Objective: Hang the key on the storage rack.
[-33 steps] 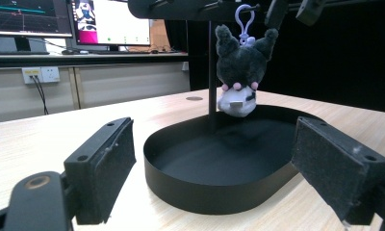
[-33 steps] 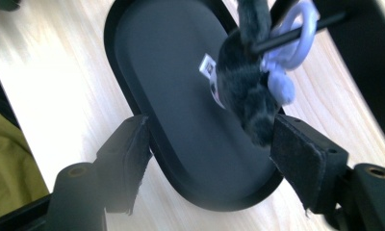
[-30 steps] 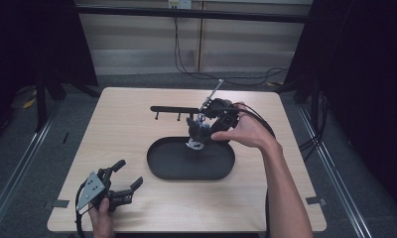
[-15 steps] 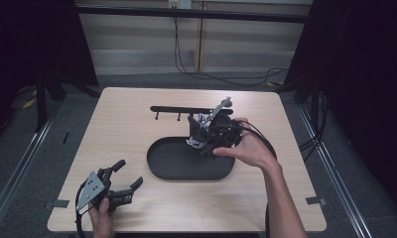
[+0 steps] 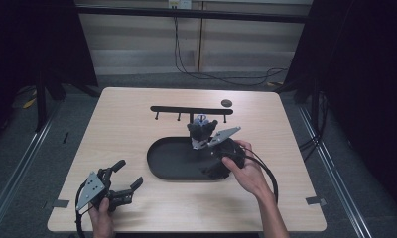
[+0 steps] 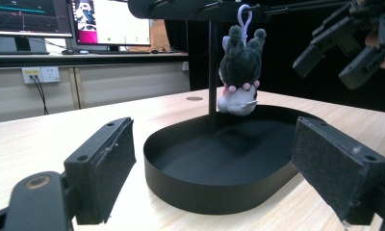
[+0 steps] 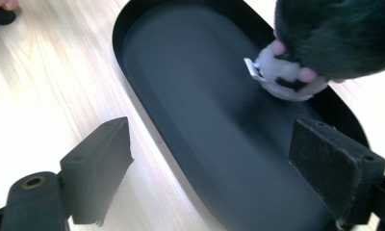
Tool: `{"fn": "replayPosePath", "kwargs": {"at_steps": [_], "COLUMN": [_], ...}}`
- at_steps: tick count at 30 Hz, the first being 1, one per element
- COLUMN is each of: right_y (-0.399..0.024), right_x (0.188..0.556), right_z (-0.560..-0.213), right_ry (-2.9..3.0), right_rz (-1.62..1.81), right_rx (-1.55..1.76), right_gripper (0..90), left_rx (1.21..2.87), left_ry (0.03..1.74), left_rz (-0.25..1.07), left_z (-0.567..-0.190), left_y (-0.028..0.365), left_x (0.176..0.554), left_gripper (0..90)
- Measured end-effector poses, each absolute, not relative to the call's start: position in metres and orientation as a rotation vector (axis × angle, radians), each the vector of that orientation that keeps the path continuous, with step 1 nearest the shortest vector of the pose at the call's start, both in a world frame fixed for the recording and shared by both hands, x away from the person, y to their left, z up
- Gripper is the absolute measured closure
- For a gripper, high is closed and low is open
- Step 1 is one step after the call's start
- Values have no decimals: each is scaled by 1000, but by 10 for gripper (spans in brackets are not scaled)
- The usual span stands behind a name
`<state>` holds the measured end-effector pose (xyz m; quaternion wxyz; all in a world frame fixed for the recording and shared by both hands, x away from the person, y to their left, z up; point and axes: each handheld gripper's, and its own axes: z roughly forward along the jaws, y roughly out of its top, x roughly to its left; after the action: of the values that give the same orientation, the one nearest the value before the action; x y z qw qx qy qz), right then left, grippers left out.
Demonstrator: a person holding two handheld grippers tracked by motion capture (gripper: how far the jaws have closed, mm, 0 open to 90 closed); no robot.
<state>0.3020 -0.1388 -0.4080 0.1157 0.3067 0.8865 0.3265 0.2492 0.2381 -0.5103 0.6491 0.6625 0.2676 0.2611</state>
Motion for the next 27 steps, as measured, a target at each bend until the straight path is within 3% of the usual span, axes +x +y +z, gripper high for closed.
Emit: {"fn": "replayPosePath", "kwargs": {"at_steps": [15,27], "right_y": [-160,-169], "right_x": [248,232], "right_z": [-468,-499], "right_ry": [2141,1797], "right_rz": [1191,1318], "right_rx": [990,1004], "right_gripper": [154,152], "left_rx": [1505,1504], "left_ry": [609,608], "left_rz": [593,593], "left_z": [-510,-510], "left_y": [238,238], "left_x": [249,249], "left_gripper": [151,151]}}
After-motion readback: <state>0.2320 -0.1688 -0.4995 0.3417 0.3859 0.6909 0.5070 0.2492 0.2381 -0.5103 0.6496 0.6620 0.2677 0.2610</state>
